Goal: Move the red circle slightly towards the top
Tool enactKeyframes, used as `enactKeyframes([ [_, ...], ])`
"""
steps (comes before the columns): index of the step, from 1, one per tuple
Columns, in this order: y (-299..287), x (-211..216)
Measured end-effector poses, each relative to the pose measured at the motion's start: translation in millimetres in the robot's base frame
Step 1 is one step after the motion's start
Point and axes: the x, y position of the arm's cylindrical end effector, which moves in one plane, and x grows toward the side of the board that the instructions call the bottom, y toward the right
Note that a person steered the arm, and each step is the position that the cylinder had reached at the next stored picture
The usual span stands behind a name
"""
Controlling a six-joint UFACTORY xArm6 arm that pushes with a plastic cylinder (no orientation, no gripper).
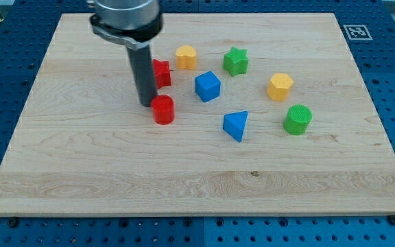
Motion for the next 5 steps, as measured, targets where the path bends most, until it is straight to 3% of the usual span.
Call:
enactKeyframes([
  [1,18.7,7.3],
  [3,-46.8,20.5],
  [4,-18.7,69.6],
  [5,40.9,83.9],
])
